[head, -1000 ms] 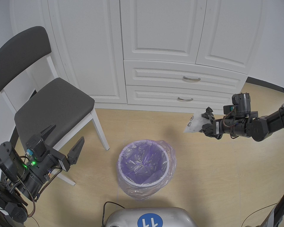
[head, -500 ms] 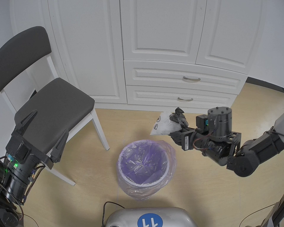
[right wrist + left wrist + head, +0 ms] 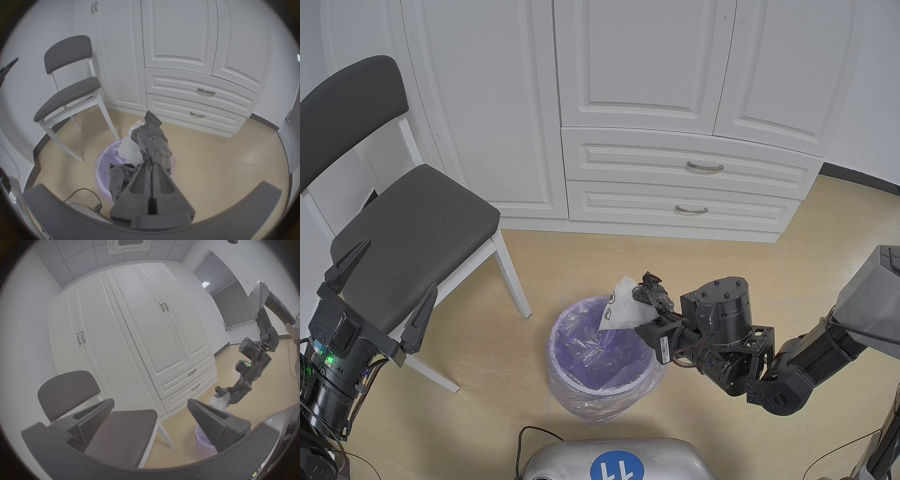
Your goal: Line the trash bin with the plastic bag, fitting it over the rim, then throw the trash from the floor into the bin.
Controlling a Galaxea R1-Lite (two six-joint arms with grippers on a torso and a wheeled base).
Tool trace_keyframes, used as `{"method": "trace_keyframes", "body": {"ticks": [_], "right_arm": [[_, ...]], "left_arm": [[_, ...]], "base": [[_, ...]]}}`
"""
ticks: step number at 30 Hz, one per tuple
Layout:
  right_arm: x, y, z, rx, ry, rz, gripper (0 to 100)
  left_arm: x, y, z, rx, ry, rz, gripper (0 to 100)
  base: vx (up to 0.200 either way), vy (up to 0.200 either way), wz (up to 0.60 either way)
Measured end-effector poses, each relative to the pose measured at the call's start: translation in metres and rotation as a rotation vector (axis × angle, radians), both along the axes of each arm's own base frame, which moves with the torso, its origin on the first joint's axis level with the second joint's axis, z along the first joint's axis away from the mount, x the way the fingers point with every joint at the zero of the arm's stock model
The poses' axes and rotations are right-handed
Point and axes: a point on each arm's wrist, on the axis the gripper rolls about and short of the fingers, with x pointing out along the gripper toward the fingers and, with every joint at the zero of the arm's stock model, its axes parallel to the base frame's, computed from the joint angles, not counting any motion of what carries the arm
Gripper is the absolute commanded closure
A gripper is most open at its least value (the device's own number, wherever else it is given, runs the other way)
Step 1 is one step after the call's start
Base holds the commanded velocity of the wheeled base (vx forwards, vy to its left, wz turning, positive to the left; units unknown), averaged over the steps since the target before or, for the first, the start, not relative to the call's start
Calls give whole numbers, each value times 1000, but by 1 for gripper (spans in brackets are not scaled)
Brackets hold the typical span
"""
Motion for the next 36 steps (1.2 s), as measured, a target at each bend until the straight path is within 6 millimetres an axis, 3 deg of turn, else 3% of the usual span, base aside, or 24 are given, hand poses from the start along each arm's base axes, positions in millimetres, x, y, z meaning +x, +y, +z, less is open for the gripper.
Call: {"method": "trace_keyframes", "body": {"ticks": [12, 36], "right_arm": [[-12, 2, -17, -72, 47, 39, 100], [4, 21, -47, -64, 89, 31, 100]], "left_arm": [[-1, 0, 1, -3, -8, 0, 0], [0, 0, 0, 8, 0, 4, 0]], "base": [[0, 0, 0], [0, 0, 0]]}}
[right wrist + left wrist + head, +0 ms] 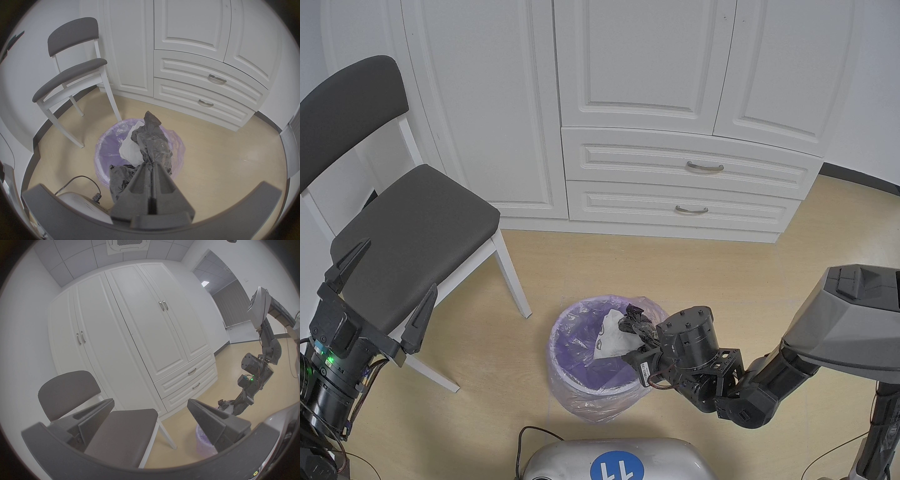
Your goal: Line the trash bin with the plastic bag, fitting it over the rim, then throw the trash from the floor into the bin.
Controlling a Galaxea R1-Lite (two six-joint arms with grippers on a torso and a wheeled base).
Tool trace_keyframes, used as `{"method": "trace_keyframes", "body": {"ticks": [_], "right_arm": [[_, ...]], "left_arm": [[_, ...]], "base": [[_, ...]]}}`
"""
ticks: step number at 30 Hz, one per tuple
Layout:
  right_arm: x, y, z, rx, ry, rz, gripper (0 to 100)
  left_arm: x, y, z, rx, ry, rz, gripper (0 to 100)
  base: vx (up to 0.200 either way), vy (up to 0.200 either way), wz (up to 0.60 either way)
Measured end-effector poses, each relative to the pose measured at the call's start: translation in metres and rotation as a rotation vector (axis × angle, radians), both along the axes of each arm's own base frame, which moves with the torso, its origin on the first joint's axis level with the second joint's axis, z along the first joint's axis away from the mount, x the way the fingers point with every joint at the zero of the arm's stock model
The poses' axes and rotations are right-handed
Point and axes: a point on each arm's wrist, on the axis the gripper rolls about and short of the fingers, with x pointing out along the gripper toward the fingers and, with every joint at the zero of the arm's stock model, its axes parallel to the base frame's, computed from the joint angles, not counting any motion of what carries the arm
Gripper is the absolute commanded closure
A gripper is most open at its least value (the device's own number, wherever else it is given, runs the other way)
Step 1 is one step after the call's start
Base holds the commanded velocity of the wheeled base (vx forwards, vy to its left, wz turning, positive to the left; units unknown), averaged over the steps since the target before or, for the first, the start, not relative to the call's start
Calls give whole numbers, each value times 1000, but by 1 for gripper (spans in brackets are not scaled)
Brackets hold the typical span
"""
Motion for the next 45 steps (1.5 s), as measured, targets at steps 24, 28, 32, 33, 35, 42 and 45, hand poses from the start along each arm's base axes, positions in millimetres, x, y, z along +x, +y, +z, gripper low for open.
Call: {"method": "trace_keyframes", "body": {"ticks": [24, 28, 32, 33, 35, 42, 45], "right_arm": [[17, 2, -45, -77, 58, -22, 100], [16, -1, -48, -104, 80, -24, 100], [17, -1, -47, -92, 75, -28, 100], [18, 0, -46, -84, 73, -30, 100], [18, 4, -44, -63, 70, -33, 100], [28, 19, -39, 37, 51, -55, 100], [33, 27, -38, 69, 41, -57, 100]], "left_arm": [[-1, 1, 1, 17, -10, 11, 0], [0, 1, 0, 17, -9, 11, 0], [0, 1, 0, 18, -8, 10, 0], [0, 1, 0, 18, -8, 10, 0], [0, 1, 0, 20, -8, 10, 0], [0, 1, 0, 21, -9, 11, 0], [0, 1, 0, 17, -5, 9, 0]], "base": [[0, 0, 0], [0, 0, 0], [0, 0, 0], [0, 0, 0], [0, 0, 0], [0, 0, 0], [0, 0, 0]]}}
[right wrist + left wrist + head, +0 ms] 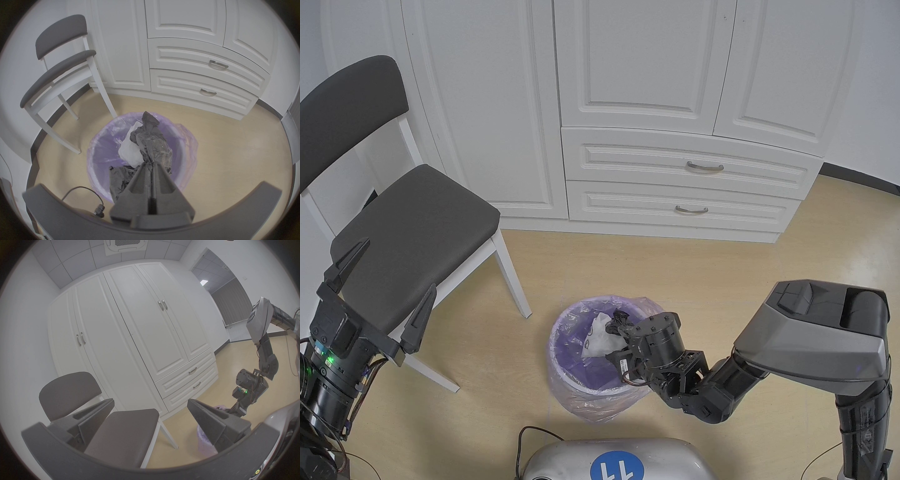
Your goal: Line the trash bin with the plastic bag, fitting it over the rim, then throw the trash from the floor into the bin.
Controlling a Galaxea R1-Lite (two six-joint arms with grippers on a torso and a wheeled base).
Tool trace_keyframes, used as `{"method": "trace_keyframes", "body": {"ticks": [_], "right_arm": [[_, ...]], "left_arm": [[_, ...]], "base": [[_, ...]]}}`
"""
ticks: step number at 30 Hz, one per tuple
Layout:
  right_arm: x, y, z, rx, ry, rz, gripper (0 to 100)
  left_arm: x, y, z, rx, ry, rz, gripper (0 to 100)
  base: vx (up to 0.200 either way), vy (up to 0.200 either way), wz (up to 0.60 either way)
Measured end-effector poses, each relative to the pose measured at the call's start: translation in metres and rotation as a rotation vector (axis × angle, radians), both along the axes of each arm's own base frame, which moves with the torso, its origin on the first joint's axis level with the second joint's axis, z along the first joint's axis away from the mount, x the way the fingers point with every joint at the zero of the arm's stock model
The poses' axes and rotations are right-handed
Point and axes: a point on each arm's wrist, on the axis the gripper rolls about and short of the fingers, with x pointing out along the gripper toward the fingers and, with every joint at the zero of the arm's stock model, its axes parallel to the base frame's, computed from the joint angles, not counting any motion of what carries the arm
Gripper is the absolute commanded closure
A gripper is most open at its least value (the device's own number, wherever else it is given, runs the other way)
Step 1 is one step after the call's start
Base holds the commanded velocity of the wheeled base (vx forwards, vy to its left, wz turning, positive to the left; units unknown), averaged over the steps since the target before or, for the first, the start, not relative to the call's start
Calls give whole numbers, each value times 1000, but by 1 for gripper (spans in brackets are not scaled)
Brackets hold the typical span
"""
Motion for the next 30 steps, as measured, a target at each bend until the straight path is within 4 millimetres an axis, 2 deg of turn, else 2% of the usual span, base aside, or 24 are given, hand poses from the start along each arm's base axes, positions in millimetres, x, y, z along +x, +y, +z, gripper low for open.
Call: {"method": "trace_keyframes", "body": {"ticks": [10, 16, 22, 30], "right_arm": [[9, 25, -1, 94, -12, 1, 100], [15, 31, -2, 156, -20, -11, 100], [15, 27, -6, 124, -1, -11, 100], [-2, 6, 3, -37, 34, 34, 100]], "left_arm": [[2, -1, -2, -1, 15, -1, 0], [3, -1, -2, -1, 16, -1, 0], [3, -1, -2, -2, 15, 0, 0], [2, -1, -1, -5, 9, -1, 0]], "base": [[0, 0, 0], [0, 0, 0], [0, 0, 0], [0, 0, 0]]}}
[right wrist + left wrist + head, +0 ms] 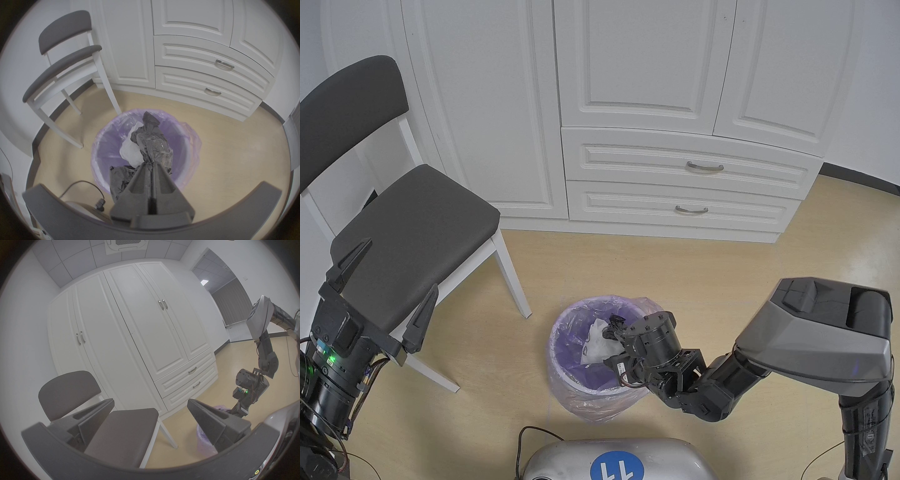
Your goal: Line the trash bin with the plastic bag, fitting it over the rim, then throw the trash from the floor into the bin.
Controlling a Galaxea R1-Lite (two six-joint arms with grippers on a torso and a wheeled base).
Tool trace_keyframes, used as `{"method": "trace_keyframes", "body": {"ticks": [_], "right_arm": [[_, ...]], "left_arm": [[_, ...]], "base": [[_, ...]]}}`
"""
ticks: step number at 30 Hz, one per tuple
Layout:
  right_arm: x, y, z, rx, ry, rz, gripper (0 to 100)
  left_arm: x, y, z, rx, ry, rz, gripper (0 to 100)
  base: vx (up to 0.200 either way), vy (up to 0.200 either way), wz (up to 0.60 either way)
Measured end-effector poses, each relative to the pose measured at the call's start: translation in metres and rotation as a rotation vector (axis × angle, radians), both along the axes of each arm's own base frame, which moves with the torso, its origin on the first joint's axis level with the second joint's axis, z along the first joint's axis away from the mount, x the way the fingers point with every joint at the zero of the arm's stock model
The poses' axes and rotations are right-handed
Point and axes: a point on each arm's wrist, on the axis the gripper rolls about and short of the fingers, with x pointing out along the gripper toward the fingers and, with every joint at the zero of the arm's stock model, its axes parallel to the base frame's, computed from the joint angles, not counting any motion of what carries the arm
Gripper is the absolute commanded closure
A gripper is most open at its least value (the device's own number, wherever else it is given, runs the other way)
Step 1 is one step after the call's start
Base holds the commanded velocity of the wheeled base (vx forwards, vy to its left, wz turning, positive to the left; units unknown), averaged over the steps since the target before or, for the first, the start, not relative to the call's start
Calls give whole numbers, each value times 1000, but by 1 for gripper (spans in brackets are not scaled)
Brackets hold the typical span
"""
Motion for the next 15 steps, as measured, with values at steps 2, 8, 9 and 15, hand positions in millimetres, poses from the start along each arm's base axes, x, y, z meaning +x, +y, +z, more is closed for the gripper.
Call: {"method": "trace_keyframes", "body": {"ticks": [2, 8, 9, 15], "right_arm": [[-1, -4, 3, -19, 10, 0, 100], [-3, -6, 8, -65, 60, -3, 100], [-3, -6, 10, -67, 64, -2, 100], [5, -4, 32, -19, 21, -10, 100]], "left_arm": [[0, 0, 0, 0, 2, 0, 0], [0, 0, -1, 1, 8, -2, 0], [0, 0, -2, 1, 9, -2, 0], [1, 0, -2, 6, 10, -1, 0]], "base": [[0, 0, 0], [0, 0, 0], [0, 0, 0], [0, 0, 0]]}}
